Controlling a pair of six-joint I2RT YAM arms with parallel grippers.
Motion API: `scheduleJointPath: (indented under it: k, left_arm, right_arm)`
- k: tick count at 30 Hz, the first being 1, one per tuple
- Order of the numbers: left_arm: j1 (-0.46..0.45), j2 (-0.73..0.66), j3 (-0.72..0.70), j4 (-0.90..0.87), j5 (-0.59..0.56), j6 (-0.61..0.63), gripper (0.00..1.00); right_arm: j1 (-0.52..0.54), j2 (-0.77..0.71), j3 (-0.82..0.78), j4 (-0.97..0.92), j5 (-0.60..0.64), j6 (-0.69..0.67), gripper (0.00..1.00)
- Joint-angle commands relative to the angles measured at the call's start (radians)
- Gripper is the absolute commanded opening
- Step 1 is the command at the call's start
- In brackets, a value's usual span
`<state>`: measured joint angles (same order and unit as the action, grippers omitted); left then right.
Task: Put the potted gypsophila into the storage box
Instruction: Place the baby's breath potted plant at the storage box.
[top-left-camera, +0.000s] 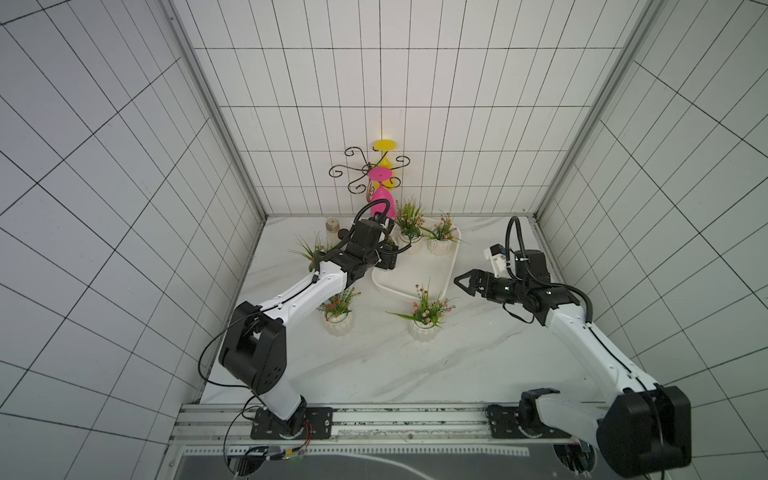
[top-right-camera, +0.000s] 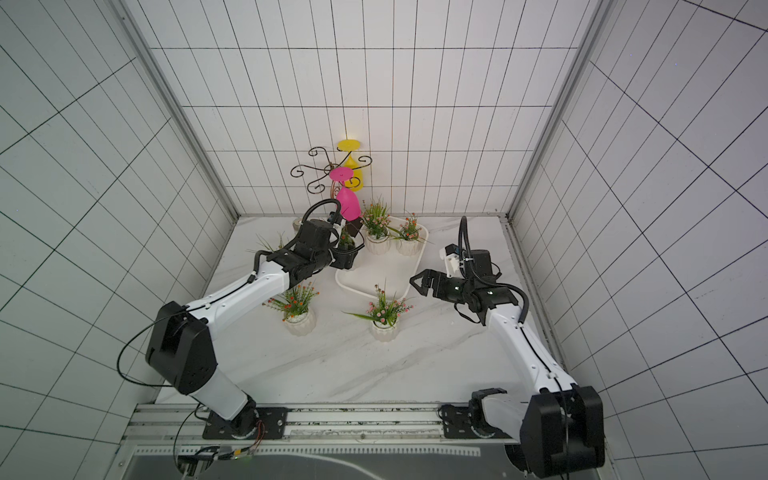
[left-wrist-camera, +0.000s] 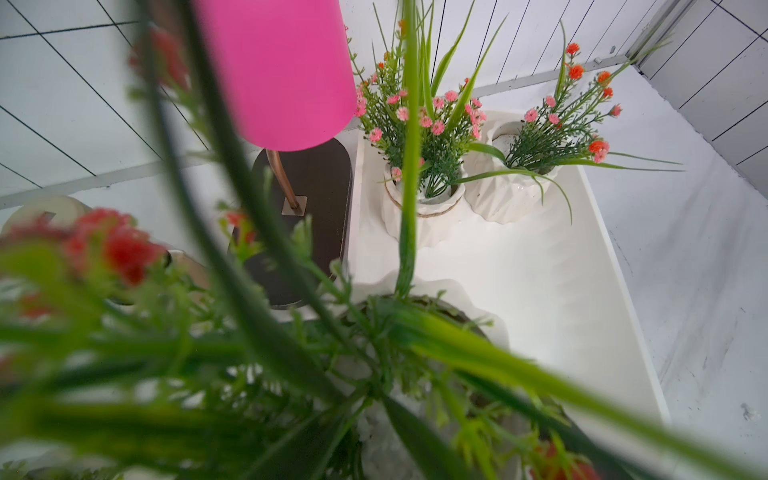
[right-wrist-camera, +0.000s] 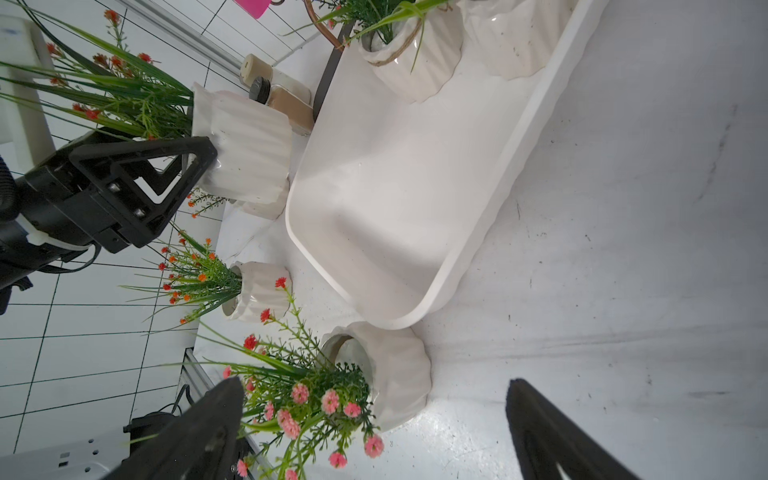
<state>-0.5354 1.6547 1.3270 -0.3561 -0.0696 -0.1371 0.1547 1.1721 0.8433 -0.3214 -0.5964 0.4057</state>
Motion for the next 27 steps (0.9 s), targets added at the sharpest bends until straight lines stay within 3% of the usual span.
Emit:
scheduleJointPath:
  k: [1, 27]
  left_arm:
    - [0.003, 0.024, 0.063, 0.104, -0.003, 0.022, 0.73]
    - [-0.006, 0.322, 0.221, 0.162, 0.007, 0.065, 0.75]
  right_arm:
    - [-0.009, 0.014, 0.092, 0.058, -0.004, 0.014, 0.99]
    - [-0.009, 0.121, 0.089, 0.143, -0.003, 0.018, 0.99]
